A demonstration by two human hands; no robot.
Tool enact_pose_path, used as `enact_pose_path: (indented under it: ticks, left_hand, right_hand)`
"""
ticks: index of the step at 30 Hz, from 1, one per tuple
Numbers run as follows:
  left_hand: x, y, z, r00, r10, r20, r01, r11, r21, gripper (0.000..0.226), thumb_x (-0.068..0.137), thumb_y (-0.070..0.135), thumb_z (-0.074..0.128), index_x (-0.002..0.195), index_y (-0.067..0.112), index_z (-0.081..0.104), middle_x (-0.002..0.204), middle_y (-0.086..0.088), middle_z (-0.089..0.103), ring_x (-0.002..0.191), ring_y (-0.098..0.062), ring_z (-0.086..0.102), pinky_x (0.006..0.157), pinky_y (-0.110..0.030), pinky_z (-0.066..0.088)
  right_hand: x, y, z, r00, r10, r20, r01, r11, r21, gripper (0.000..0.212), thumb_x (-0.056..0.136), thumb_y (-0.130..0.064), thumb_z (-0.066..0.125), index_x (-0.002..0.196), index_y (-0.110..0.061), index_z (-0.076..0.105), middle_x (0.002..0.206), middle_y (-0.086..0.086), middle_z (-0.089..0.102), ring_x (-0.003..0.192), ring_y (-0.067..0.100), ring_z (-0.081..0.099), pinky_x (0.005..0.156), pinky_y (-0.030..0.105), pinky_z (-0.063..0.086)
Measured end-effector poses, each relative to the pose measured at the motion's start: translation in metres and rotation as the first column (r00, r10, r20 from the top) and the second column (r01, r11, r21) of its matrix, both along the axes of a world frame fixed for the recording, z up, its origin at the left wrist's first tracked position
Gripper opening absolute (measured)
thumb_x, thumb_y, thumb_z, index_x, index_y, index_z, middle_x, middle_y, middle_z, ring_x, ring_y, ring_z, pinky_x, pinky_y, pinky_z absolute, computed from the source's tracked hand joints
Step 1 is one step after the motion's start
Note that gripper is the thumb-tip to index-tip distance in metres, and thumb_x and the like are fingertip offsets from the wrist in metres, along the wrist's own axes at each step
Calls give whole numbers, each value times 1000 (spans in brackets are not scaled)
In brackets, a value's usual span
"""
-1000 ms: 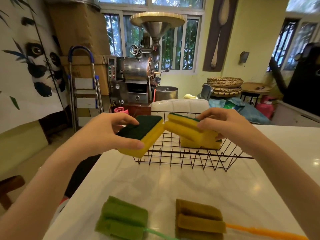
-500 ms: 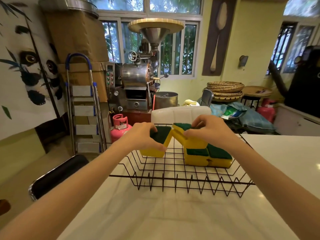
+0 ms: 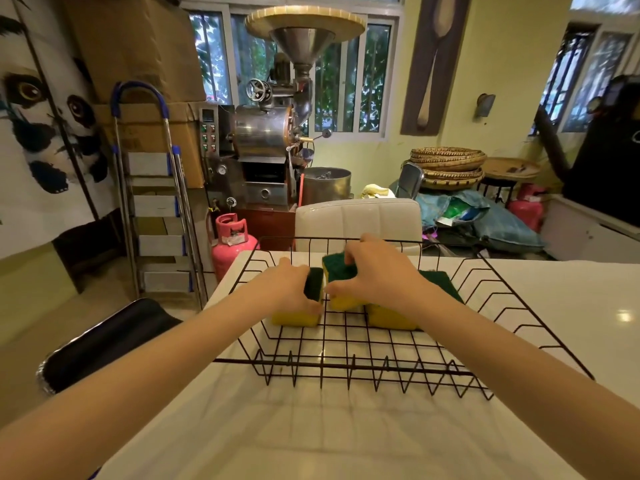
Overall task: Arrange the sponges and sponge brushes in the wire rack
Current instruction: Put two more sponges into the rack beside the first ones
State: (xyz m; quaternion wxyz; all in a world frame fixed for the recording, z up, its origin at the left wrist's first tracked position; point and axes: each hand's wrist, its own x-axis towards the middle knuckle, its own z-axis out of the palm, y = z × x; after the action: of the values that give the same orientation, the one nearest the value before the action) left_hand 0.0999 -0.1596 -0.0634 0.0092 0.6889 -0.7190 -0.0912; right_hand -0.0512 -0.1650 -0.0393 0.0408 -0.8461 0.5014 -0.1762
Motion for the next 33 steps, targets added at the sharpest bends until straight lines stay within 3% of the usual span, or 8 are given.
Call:
enact_pose_path:
  ticks: [3,8,12,16,19,24,29,33]
  left_hand:
    - [-3,3,-4,995,-2,104,9,998,-68,54,79,51,54,119,16,45,110,-9,57,88,-21,53,73,-32,45]
    - [-9,4,-9,932,34,361,32,984,-175,53,83,55,45,114,12,48,107,-10,58,95,-23,52,69,-31,39]
    - [-9,5,-6,931,-10,366,68,987,-144,51,82,52,49,112,11,50,105,-10,58,84,-20,47,67,-30,39]
    - [-3,6,-9,913,-49,404,111,985,-132,41,82,32,57,116,12,48,112,-12,55,102,-25,53,71,-31,41]
    - [0,5,-12,917,-52,396,126,979,-163,34,85,27,55,115,12,49,112,-12,56,103,-26,53,70,-31,41]
    - [0,4,-13,913,-76,402,159,971,-178,35,87,30,52,117,13,49,112,-13,55,103,-27,53,69,-31,40]
    - [0,5,-14,884,-88,460,192,964,-184,34,89,25,48,121,13,48,114,-12,56,105,-27,52,73,-33,43]
    - [-1,5,-17,863,-72,500,187,965,-184,37,90,22,47,126,12,43,116,-12,55,108,-27,50,71,-32,39]
  right_hand:
    - [7,-3,-8,999,13,-36,-14,1000,-5,48,73,-47,65,104,-12,53,98,5,48,86,19,50,71,31,46]
    - [6,-7,-21,993,64,-98,-66,998,-18,50,79,-50,58,111,-12,51,108,8,52,84,16,46,68,29,40]
    - [2,-7,-24,984,84,-158,-92,995,-42,51,82,-52,53,115,-13,48,112,8,53,89,19,52,68,29,40]
    - [4,-5,-25,943,81,-324,-117,989,-95,49,84,-55,47,111,-14,48,101,7,55,79,18,48,65,31,42]
    - [6,-3,-27,918,64,-391,-124,984,-131,47,86,-54,42,105,-12,50,87,3,54,73,18,51,63,31,43]
    - [12,-5,-30,867,53,-495,-143,979,-146,44,91,-48,37,107,-9,49,99,8,63,79,21,58,66,32,45]
    - [9,-4,-34,911,79,-404,-120,990,-76,44,89,-42,46,113,-6,48,110,13,56,96,26,57,73,33,45]
    - [6,-3,-39,934,87,-348,-111,992,-52,38,86,-26,55,118,-6,46,119,13,51,103,27,52,79,33,45]
